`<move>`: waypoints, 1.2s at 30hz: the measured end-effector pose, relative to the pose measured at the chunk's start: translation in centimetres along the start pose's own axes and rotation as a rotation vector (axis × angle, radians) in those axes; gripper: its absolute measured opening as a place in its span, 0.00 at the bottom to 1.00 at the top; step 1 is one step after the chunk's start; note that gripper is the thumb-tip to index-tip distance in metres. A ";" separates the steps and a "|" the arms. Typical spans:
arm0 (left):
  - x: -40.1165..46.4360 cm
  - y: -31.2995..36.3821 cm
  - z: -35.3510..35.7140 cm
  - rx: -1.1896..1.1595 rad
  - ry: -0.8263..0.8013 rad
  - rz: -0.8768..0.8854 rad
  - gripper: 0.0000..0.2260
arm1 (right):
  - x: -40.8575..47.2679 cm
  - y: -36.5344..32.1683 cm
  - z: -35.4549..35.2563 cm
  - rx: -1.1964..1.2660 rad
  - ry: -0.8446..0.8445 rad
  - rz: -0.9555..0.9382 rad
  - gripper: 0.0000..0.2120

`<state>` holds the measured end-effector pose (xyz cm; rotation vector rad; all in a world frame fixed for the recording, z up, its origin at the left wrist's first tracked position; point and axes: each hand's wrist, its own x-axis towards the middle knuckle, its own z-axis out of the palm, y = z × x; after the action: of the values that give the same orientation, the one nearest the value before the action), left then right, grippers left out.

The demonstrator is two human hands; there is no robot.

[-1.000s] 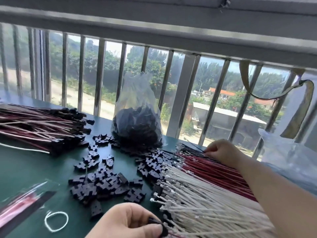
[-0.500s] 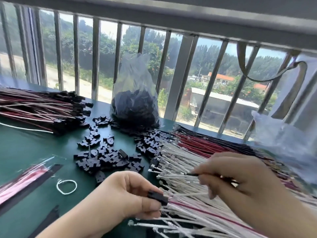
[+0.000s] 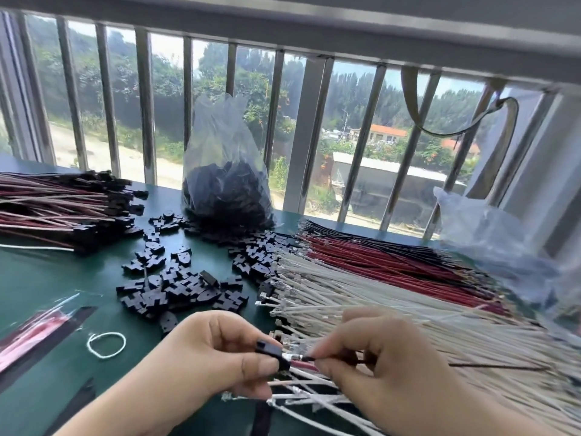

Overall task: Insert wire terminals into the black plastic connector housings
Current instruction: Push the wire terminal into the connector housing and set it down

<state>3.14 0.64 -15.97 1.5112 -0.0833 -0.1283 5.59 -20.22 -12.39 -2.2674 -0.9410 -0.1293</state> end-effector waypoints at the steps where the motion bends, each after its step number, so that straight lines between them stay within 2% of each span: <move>1: 0.0 0.0 0.0 0.008 0.000 0.004 0.13 | 0.0 0.0 0.1 -0.005 0.005 -0.016 0.12; 6: -0.2 0.0 0.3 0.058 -0.039 0.002 0.10 | -0.5 0.1 1.2 -0.072 0.087 -0.072 0.07; 9: -0.2 -0.2 0.6 0.036 -0.045 0.005 0.11 | -0.3 -0.2 2.0 -0.056 0.066 -0.068 0.08; 14: -0.1 0.0 0.8 0.007 0.020 0.047 0.14 | 0.9 -0.2 0.5 0.131 -0.049 0.101 0.06; 17: -0.2 0.0 1.0 -0.010 0.090 0.081 0.12 | 0.9 -0.1 0.1 0.154 -0.052 0.148 0.03; 22: 0.1 -0.4 1.6 -0.008 0.151 0.114 0.08 | 0.9 0.5 1.4 0.053 0.066 0.082 0.05; 30: 0.6 -0.6 1.9 -0.042 0.155 0.151 0.10 | 1.3 1.0 1.6 0.072 0.080 0.037 0.06; 32: 0.8 -0.6 1.8 -0.079 0.160 0.162 0.11 | 1.6 0.9 1.2 0.078 0.031 0.039 0.08; 34: 0.8 -0.4 1.5 -0.158 0.176 0.182 0.10 | 1.7 0.8 0.2 0.143 -0.149 0.108 0.08; 36: 0.5 -0.1 0.7 -0.260 0.214 0.233 0.11 | 1.2 0.9 -1.5 0.196 -0.323 0.202 0.13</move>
<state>3.53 -0.13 -16.00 1.2378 -0.0671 0.2028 7.35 -20.91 -11.30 -2.2195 -0.8352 0.4121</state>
